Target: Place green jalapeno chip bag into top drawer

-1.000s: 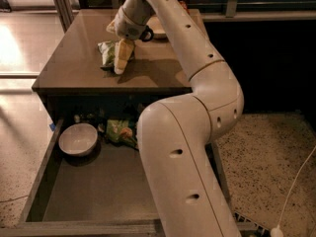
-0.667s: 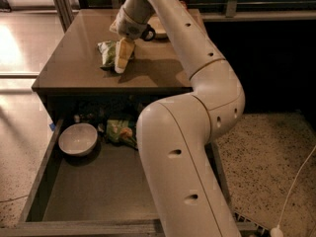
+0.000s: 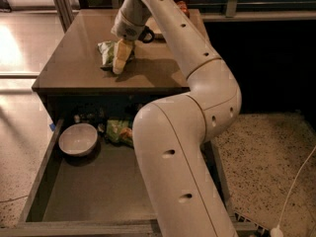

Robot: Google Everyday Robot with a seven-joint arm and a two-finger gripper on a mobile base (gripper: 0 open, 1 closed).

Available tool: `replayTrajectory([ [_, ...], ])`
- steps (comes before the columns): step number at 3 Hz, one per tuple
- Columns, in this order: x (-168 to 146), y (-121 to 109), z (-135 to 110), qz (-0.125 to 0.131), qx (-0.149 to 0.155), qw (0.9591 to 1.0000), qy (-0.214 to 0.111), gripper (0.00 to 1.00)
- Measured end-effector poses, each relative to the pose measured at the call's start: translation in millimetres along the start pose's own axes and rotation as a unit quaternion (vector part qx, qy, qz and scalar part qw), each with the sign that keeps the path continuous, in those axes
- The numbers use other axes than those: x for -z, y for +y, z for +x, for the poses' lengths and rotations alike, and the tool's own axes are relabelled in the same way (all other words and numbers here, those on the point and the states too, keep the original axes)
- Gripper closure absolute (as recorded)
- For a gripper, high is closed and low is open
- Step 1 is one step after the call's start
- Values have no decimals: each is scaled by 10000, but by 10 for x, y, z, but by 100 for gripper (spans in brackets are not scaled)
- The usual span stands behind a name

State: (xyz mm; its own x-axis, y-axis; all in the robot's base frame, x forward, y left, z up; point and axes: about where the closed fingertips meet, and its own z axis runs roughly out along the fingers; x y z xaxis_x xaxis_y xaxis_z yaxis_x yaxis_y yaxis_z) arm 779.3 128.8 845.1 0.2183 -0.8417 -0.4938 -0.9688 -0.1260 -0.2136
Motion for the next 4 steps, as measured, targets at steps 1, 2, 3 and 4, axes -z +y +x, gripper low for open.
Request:
replayTrajectory([
  [1,-65,-16,-45,-9,60,10000,-4,0],
  [2,-165,-21,-125,-60,175,9998,-20,0],
  [3,-225,-18,-133,-101,178,9998,-30,0],
  [4,-483,24,-96,-319,72,9994,-142,0],
])
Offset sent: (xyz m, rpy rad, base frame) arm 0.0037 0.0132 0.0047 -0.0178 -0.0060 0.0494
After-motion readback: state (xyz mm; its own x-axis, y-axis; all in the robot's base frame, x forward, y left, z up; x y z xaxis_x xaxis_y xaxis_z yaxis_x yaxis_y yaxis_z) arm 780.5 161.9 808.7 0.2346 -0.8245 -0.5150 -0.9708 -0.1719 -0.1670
